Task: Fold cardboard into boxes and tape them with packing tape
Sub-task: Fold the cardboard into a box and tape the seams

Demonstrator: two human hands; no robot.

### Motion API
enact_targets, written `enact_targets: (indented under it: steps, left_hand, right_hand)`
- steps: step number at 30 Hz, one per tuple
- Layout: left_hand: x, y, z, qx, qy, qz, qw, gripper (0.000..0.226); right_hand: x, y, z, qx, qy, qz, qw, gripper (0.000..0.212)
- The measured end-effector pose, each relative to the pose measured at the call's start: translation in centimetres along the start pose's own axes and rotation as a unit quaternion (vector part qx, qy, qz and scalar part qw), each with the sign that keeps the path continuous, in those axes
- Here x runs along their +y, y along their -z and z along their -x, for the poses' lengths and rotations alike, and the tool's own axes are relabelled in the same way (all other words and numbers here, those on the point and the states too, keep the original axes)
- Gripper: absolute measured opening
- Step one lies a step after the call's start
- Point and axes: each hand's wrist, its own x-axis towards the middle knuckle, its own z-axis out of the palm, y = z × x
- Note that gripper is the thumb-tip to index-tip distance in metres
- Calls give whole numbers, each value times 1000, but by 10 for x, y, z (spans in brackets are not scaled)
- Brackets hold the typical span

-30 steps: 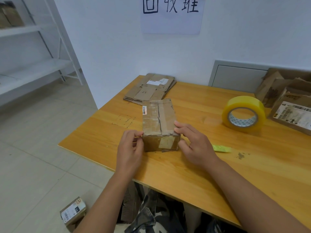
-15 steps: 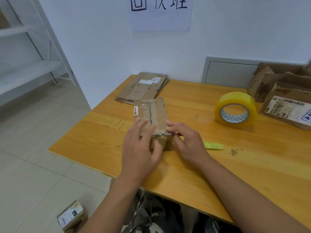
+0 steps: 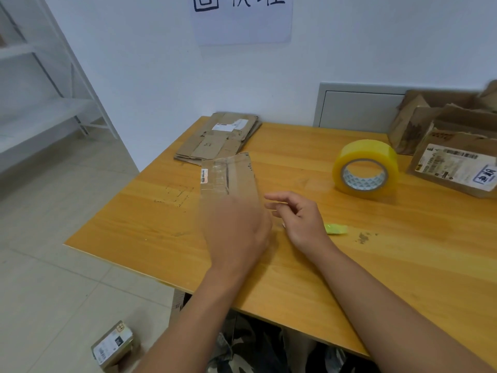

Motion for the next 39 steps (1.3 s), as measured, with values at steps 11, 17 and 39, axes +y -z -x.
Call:
enact_targets:
  steps: [11,17,39]
  left_hand:
    - [-5,10,3,-52,-12,50,997,30]
    - [-6,7,2,-36,-19,49,998,21]
    - [-66,34,-4,-137,-74,116,981,36]
  right_hand:
    - [0,-1,2,3,18,54,998,29]
    - [0,-3,5,-17,31,61,997,29]
    - [1,-9,7,-27,266,273,924,28]
